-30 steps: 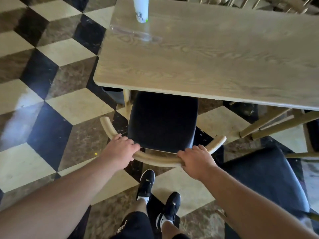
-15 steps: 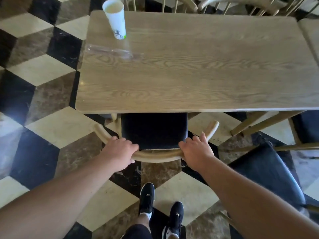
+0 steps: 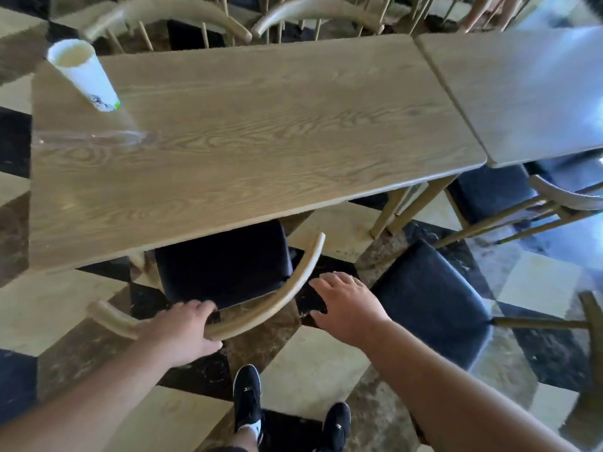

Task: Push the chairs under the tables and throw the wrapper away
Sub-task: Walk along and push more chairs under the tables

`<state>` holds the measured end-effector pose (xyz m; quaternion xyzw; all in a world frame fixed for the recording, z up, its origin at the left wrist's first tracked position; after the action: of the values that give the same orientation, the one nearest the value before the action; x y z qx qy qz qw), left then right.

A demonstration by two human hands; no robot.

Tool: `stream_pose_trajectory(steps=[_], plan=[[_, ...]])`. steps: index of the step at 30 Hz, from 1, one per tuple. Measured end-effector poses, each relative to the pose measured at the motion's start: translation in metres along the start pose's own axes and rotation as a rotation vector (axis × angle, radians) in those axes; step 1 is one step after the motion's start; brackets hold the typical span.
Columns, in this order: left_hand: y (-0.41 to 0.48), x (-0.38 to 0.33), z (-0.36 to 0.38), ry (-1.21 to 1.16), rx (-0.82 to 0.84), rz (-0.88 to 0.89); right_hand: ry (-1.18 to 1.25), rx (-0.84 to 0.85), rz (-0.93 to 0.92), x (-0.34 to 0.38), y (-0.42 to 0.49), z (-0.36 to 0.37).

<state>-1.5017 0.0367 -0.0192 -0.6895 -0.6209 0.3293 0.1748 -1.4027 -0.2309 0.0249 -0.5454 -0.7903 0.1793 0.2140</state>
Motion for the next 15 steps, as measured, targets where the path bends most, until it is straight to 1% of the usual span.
stream_pose_trajectory(steps=[2, 4, 6, 11, 15], plan=[[0.014, -0.043, -0.020, -0.079, -0.050, 0.055, 0.016, -0.008, 0.122, -0.047, -0.017, -0.012], [0.028, -0.096, -0.040, -0.111, -0.134, 0.120, 0.031, -0.021, 0.228, -0.098, -0.040, -0.019], [0.041, -0.155, -0.054, -0.114, -0.201, 0.183, 0.030, -0.032, 0.294, -0.148, -0.067, -0.019], [0.066, -0.327, -0.053, -0.140, -0.254, 0.317, -0.017, -0.077, 0.318, -0.274, -0.140, -0.006], [0.084, -0.460, -0.017, -0.114, -0.259, 0.323, -0.019, -0.130, 0.284, -0.390, -0.192, 0.000]])
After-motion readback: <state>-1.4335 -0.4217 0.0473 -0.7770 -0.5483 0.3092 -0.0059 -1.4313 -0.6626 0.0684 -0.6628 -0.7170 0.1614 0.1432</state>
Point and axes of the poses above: each hand's wrist, its own y-axis towards the middle knuckle, its own z-axis out of the palm, x = y × z, the point moved 8 cm from there along y, towards the middle knuckle, and after that the axes turned 11 degrees about z, right-handed, at the moved point
